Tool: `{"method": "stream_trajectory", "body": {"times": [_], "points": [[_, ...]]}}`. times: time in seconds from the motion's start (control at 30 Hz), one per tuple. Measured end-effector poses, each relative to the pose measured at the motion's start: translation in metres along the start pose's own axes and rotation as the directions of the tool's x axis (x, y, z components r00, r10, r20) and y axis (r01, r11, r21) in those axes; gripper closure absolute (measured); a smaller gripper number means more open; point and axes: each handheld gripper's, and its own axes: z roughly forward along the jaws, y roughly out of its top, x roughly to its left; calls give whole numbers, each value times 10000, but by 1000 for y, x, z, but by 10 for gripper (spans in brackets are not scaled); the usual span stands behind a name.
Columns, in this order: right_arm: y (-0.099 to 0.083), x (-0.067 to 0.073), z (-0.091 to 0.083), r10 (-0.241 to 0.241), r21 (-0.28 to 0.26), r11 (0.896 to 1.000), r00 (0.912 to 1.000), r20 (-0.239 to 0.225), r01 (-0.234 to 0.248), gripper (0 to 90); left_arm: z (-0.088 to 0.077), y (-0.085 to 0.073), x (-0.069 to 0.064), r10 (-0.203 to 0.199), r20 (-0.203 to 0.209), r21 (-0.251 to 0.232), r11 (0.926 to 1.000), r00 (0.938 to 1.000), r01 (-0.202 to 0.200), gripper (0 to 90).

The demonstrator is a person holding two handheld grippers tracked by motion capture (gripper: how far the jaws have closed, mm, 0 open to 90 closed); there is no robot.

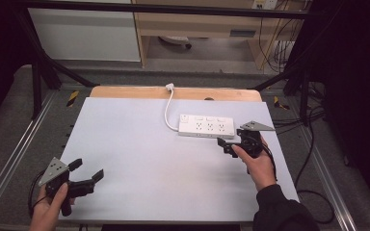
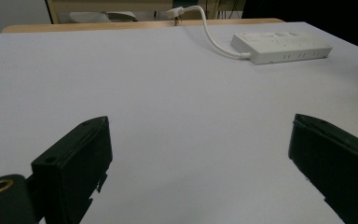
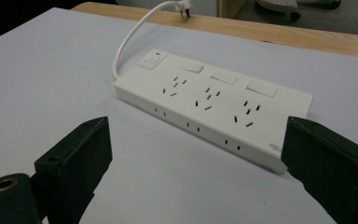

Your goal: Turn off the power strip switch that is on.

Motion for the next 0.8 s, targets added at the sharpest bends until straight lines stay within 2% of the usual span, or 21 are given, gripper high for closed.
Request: {"method": "stream_trajectory", "body": {"times": [0.2, 0.3, 0.43, 0.67, 0.8], "points": [[10, -3, 7, -54, -71, 10000, 9998, 195, 55, 129, 1, 0, 0, 48, -8, 45, 10000, 10000, -48, 59], [17, -7, 14, 2, -169, 9999, 9997, 255, 2, 190, 1, 0, 0, 101, 8, 103, 9999, 9999, -101, 59], [24, -9, 20, -26, -302, 9995, 9993, 375, 37, 309, 1, 0, -1, 60, 17, 82, 9999, 10000, -60, 59], [35, -11, 31, -437, -396, 9981, 9957, 814, 470, 526, 1, 0, 0, 75, -6, 106, 9999, 10000, -75, 59], [40, -11, 39, -642, -404, 9969, 9944, 835, 678, 590, 2, -1, 0, 38, -21, 138, 9999, 10000, -38, 59]]}}
